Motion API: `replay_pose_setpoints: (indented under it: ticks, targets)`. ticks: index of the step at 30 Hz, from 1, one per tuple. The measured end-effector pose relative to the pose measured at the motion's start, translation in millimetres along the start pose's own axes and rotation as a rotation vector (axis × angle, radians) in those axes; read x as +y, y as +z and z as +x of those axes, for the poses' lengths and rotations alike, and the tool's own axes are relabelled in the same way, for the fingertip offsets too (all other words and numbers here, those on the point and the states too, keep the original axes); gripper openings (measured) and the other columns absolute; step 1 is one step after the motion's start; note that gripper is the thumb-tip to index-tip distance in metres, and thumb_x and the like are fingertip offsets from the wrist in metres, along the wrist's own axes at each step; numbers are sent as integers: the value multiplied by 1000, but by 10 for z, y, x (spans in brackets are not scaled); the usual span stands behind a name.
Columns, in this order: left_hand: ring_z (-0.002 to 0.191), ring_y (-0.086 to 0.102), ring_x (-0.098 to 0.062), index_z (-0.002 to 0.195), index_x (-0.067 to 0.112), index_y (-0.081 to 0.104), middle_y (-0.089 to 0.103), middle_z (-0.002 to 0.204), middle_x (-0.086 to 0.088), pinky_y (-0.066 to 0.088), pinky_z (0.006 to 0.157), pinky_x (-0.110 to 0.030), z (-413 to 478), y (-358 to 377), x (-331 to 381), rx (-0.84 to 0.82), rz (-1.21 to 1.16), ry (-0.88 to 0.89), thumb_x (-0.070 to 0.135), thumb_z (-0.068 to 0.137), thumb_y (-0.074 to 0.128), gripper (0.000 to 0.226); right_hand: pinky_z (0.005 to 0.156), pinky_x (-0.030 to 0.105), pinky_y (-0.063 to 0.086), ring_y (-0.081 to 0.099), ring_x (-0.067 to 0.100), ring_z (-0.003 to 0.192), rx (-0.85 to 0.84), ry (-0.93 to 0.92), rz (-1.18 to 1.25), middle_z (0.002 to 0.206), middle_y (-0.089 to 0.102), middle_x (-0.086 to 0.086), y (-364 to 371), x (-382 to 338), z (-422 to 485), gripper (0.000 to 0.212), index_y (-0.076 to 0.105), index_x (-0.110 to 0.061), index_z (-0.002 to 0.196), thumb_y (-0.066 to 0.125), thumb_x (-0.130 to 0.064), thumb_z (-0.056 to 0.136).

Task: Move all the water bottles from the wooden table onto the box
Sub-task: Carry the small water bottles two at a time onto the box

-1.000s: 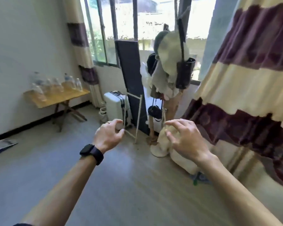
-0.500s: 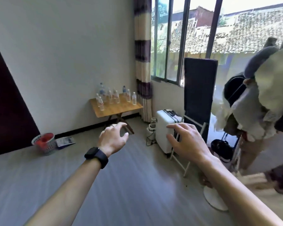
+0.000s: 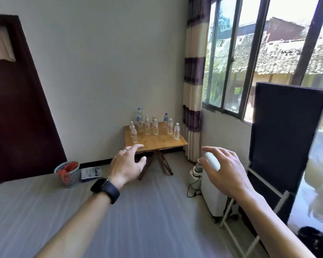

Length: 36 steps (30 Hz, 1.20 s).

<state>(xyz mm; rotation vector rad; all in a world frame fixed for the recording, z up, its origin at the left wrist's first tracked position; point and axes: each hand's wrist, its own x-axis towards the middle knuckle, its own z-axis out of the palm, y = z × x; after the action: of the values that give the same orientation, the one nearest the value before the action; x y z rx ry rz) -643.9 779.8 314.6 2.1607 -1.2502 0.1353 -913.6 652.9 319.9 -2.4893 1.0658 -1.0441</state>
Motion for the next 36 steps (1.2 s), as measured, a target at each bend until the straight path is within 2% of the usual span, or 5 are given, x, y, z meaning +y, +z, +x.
replay_pose_setpoints:
  ticks: [4,15,22,28,36]
  targets:
    - [128,53,-26,135,26,57,61,135,-5,41,104,-33,553,296,-227,15,-11,-74,32,92,63,44,92,11,21,35,5,127,-32,-31,61,132,60,-16,439,242,696,37,60,-37,132,60,-43,95]
    - [129,51,-22,135,28,57,60,135,-2,39,103,-29,2572,1346,-1060,-56,-86,-128,33,93,63,43,102,23,36,42,12,130,-135,-10,74,134,58,-18,1962,858,2601,38,57,-44,132,60,-46,94]
    - [127,54,-21,134,31,55,60,134,1,46,102,-37,4180,1960,-1313,-107,-97,-74,39,91,60,44,95,19,28,45,15,129,-114,55,93,121,54,-25,2633,1398,3827,36,61,-39,129,64,-41,93]
    - [128,53,-20,135,35,52,57,139,4,47,102,-37,5332,2808,-1484,-180,-103,-82,41,93,59,43,96,21,30,47,16,128,-134,93,98,126,58,-19,3303,2094,4871,38,60,-39,130,63,-42,92]
    - [131,51,-19,135,34,53,57,140,4,44,104,-32,6569,3772,-1733,-212,-141,-249,40,95,60,42,97,28,38,51,18,126,-229,88,187,128,62,-13,4230,2994,6312,37,60,-40,129,62,-46,92]
